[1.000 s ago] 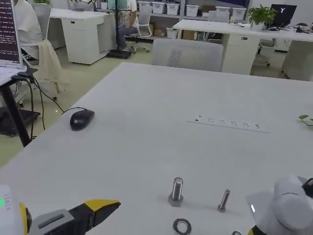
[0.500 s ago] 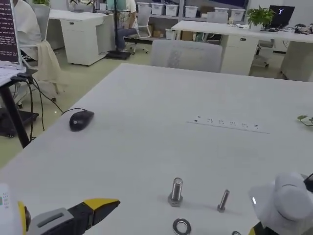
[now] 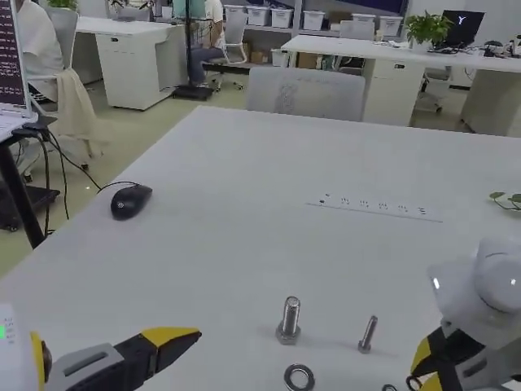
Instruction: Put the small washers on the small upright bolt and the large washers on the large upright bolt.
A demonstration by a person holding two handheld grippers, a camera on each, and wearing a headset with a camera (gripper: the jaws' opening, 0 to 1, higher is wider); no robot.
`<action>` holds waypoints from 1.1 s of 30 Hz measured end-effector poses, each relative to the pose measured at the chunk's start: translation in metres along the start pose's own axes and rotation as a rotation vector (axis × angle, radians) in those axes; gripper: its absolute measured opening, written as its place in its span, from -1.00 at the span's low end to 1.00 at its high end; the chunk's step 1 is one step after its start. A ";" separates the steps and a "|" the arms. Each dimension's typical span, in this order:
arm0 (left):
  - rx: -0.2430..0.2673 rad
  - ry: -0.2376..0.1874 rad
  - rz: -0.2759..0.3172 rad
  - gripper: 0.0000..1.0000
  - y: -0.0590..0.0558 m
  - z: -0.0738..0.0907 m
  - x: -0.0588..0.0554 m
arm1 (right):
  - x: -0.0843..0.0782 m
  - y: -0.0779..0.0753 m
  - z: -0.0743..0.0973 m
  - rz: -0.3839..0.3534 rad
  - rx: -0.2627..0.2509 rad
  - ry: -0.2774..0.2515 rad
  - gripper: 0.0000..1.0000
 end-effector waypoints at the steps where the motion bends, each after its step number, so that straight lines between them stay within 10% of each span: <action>1: 0.000 -0.001 0.000 0.12 0.000 0.000 0.000 | 0.002 -0.003 0.004 0.002 -0.008 -0.003 -0.76; 19: 0.004 -0.007 0.003 0.11 0.002 0.000 0.001 | 0.031 -0.036 0.037 -0.001 -0.081 -0.082 -0.76; 33: 0.007 0.004 0.000 0.11 0.006 -0.002 0.003 | 0.039 -0.049 0.024 0.005 -0.047 -0.067 -0.76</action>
Point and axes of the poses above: the centre of the closed fingertips' face, and the gripper's own axes: z roughly backward along the fingers, y roughly to its left, x roughly out of its top, the point moved 3 cm from there along z, roughly backward along the fingers, and after that the axes turned 13 degrees about x, right-handed, at the moved point
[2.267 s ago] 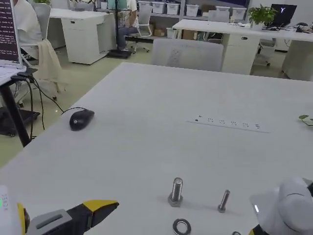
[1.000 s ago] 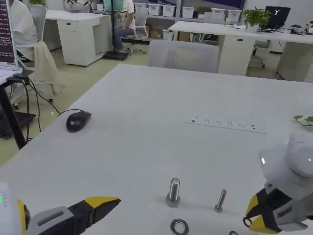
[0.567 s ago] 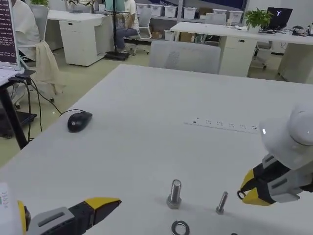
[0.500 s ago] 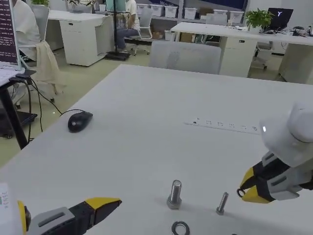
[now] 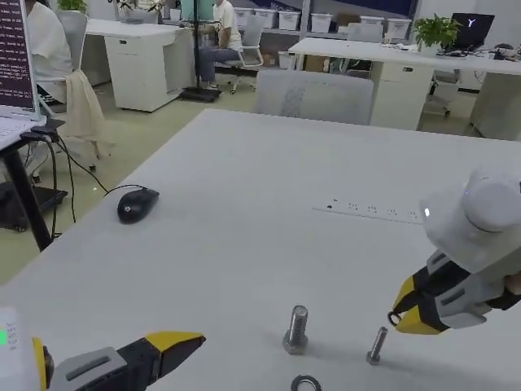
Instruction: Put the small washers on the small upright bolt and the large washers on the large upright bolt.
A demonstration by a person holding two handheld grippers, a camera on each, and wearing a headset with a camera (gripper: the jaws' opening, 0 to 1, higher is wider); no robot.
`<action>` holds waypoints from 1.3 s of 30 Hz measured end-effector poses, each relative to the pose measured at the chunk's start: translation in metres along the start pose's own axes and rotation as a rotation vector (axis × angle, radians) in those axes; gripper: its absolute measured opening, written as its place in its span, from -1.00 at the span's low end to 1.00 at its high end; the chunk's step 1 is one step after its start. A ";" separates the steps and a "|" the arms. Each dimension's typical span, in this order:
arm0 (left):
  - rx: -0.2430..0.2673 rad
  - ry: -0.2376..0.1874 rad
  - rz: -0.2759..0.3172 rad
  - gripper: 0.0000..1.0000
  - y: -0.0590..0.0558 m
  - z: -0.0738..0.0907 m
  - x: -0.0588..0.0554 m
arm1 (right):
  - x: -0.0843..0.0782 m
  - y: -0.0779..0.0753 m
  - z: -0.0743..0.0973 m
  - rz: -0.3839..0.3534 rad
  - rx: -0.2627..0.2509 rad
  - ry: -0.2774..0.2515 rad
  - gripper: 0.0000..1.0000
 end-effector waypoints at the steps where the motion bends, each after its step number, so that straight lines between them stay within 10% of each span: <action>1: 0.000 0.000 0.001 0.11 0.000 0.000 0.000 | 0.000 -0.001 -0.001 0.000 0.005 0.005 -0.76; 39: 0.004 -0.010 0.009 0.11 0.002 -0.004 0.004 | -0.007 -0.015 -0.022 0.002 0.079 0.094 -0.75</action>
Point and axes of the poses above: the centre of the closed fingertips' face, and the gripper's own axes: z roughly backward along the fingers, y roughly to its left, x roughly out of its top, the point moved 3 cm from there along z, roughly backward along the fingers, and after that the axes turned 13 degrees about x, right-handed, at the moved point
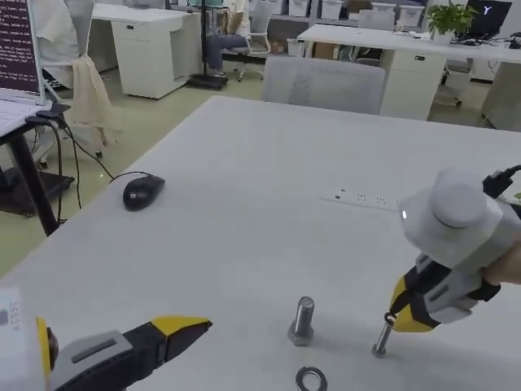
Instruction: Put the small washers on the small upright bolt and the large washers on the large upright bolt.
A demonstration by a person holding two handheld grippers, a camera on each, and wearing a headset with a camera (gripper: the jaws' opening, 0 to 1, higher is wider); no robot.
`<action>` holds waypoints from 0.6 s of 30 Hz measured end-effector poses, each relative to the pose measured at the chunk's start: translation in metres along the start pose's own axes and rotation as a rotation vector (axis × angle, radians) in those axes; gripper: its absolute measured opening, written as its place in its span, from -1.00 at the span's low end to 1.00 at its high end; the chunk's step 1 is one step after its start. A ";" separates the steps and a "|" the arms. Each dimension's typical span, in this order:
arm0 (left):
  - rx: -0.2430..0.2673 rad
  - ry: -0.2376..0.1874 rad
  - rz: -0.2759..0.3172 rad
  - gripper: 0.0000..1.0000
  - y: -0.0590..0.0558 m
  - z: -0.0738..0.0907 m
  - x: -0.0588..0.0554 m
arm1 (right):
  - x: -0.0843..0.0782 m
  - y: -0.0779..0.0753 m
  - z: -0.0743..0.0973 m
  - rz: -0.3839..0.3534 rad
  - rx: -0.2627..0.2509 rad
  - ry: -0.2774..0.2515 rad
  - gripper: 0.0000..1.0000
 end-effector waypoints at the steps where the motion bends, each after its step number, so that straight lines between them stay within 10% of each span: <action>1: 0.001 0.001 -0.001 0.11 0.000 0.000 0.000 | 0.001 0.000 0.000 0.002 0.001 0.001 -0.75; 18: 0.008 0.000 0.005 0.11 0.001 0.002 0.000 | -0.004 0.000 -0.013 0.015 0.012 0.040 -0.75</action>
Point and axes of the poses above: the centre of the closed fingertips' face, and the gripper's own axes: z roughly backward along the fingers, y roughly to its left, x roughly out of its top, the point moved 3 cm from there along z, roughly backward along the fingers, and after that the axes turned 13 degrees about x, right-handed, at the moved point
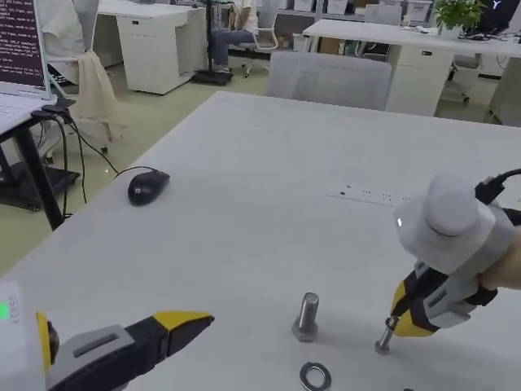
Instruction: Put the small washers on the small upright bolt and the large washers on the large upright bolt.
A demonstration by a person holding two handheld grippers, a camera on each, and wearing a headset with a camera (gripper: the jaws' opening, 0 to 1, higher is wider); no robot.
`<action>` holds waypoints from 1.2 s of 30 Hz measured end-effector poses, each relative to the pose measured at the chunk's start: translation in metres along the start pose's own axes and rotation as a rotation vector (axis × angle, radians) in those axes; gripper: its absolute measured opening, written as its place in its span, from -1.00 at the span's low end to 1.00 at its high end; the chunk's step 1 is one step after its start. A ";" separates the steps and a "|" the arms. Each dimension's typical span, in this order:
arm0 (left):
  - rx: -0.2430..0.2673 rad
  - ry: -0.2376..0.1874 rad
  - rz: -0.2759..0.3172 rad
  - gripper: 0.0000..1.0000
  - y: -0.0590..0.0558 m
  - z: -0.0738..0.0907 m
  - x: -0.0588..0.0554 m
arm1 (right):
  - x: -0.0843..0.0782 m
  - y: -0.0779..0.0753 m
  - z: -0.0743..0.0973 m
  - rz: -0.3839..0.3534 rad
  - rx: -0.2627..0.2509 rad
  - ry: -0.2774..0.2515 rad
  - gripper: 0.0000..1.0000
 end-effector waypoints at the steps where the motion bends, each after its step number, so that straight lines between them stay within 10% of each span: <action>1: 0.001 0.000 -0.001 0.11 0.000 0.000 0.000 | 0.000 0.000 -0.001 0.002 0.001 -0.001 -0.75; 36: -0.011 -0.006 -0.009 0.11 -0.002 0.000 0.002 | -0.022 0.017 -0.019 -0.011 0.012 -0.017 -0.79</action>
Point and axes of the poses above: the centre of the closed fingertips' face, and the gripper's own axes: z roughly backward along the fingers, y roughly to its left, x roughly out of its top, the point moved 3 cm from there along z, roughly backward along the fingers, and after that the axes turned 13 degrees about x, right-handed, at the moved point
